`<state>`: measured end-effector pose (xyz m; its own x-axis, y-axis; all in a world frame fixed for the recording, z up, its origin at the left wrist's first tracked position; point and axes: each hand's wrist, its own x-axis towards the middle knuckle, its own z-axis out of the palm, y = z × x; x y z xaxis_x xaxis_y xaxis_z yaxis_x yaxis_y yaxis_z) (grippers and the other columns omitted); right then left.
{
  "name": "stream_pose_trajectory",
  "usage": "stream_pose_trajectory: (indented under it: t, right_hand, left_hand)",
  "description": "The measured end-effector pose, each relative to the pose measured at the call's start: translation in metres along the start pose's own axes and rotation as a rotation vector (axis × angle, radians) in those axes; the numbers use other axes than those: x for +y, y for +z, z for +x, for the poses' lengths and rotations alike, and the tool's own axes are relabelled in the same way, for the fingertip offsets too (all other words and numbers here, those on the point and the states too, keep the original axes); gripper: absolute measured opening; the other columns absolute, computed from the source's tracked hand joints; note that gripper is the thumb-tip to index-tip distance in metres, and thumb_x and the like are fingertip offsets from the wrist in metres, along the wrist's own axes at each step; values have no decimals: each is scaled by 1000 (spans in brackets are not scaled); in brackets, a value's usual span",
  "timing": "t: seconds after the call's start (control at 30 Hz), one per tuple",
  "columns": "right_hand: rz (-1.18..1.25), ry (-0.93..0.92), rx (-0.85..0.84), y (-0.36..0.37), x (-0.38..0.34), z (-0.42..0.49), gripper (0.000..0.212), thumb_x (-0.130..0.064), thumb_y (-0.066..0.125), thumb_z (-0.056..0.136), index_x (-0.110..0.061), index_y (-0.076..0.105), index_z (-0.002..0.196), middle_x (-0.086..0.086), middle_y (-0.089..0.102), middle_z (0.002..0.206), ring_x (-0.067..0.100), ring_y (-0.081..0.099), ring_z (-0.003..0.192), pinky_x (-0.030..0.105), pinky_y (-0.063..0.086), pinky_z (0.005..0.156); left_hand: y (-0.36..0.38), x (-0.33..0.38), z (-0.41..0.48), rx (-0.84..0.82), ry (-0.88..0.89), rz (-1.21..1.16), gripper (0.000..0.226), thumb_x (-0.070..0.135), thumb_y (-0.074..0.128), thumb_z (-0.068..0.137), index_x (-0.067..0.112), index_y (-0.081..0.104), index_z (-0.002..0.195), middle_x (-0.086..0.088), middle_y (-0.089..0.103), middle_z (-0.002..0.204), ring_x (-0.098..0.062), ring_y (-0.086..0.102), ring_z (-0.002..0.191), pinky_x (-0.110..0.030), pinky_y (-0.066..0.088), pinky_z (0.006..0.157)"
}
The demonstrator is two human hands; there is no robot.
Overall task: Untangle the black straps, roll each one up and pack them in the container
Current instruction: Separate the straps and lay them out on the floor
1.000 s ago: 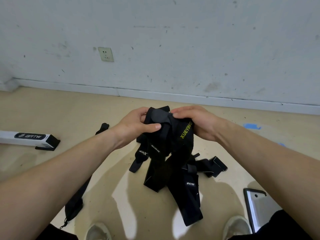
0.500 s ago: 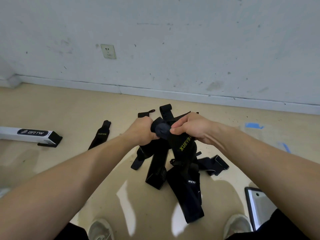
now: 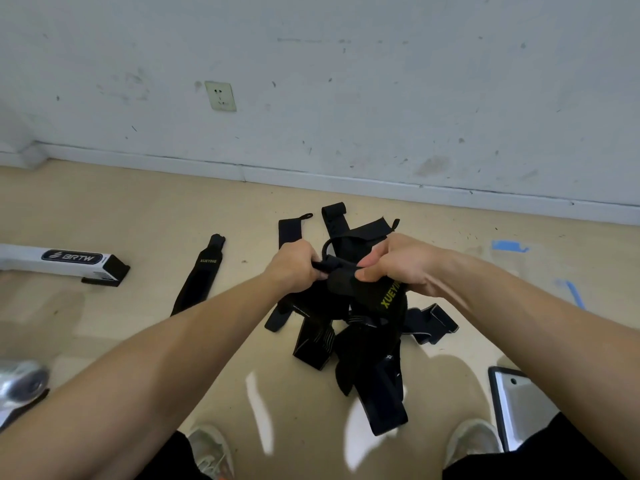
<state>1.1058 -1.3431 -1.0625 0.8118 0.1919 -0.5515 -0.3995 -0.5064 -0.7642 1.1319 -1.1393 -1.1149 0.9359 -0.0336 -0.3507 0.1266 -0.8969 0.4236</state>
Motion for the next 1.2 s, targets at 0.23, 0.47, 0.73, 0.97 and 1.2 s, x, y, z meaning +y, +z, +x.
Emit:
stream_pose_trajectory:
  t: [0.23, 0.47, 0.73, 0.97, 1.2]
  right_hand:
    - [125, -73, 4, -37, 17, -20, 7, -4, 74, 88, -8, 77, 93, 9, 77, 80, 22, 71, 74, 33, 55, 75]
    - [168, -76, 10, -28, 22, -21, 6, -19, 64, 99, -14, 66, 102, 11, 69, 94, 26, 64, 84, 36, 50, 75]
    - [329, -153, 50, -12, 11, -22, 16, -15, 61, 101, -15, 59, 85, 6, 69, 78, 20, 65, 69, 27, 52, 61]
    - [578, -214, 266, 5, -1, -13, 17, -22, 66, 99, -10, 62, 111, 5, 70, 90, 19, 69, 74, 37, 60, 67]
    - [658, 5, -1, 55, 56, 7, 78, -77, 36, 92, -12, 70, 119, 1, 76, 100, 29, 70, 103, 43, 51, 96]
  left_hand:
    - [-6, -1, -12, -193, 32, -190, 38, 37, 81, 86, 3, 73, 101, -13, 76, 97, -29, 73, 92, -42, 59, 90]
    - [-20, 8, -11, -344, -40, -304, 39, 42, 74, 91, 9, 68, 111, -8, 76, 105, -26, 73, 99, -41, 60, 89]
    - [-8, 36, -38, -304, -2, -577, 68, 74, 47, 94, 13, 68, 115, -2, 68, 107, -20, 63, 107, -36, 48, 101]
    - [6, 46, -49, -272, 197, -963, 48, 38, 72, 90, 8, 65, 126, -21, 71, 123, -33, 71, 109, -41, 57, 91]
    - [-2, 24, -48, -113, -3, -1261, 16, 17, 62, 100, 11, 69, 114, -7, 78, 95, -27, 74, 92, -41, 60, 84]
